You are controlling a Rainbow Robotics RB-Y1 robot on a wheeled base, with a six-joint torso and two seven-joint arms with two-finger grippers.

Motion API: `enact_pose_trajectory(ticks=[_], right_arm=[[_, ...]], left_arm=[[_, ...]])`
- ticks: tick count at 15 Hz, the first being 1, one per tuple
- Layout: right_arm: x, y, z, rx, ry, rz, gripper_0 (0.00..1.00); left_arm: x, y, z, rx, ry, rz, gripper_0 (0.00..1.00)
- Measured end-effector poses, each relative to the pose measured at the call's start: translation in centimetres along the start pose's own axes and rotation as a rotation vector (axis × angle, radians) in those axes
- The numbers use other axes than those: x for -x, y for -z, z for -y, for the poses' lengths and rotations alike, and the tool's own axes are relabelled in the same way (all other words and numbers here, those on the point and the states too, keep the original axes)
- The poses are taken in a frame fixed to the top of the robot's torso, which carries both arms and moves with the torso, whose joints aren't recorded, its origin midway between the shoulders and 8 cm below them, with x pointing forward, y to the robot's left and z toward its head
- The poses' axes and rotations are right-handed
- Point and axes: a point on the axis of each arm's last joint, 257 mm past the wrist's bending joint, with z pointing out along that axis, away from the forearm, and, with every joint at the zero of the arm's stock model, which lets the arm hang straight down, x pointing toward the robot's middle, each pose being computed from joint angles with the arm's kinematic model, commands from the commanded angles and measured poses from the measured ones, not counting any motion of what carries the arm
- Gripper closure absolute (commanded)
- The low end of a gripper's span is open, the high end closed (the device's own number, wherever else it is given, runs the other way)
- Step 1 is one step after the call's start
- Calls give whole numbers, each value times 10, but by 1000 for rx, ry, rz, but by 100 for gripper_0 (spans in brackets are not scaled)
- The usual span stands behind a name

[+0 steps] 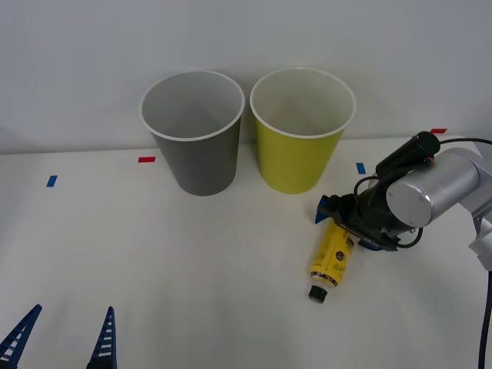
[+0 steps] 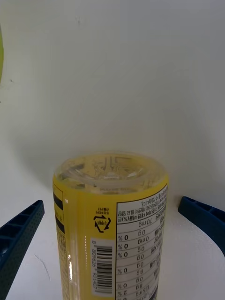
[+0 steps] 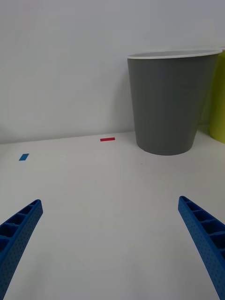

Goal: Put cans in the gray bin and PET bottles in the light green bin.

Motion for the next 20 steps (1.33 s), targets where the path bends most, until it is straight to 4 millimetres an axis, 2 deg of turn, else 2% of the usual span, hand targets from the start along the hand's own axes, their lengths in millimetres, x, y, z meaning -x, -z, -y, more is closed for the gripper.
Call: enact_pose_trajectory(ticks=[1, 11, 15, 20], right_arm=[[0, 0, 0, 0, -2, 0, 100], [1, 4, -1, -2, 18, 4, 100], [19, 25, -1, 63, 117, 56, 100], [43, 65, -2, 190, 254, 173, 100]], left_arm=[[0, 0, 0, 0, 0, 0, 0], [0, 0, 0, 0, 0, 0, 0], [0, 0, 0, 0, 0, 0, 0], [0, 0, 0, 0, 0, 0, 0]])
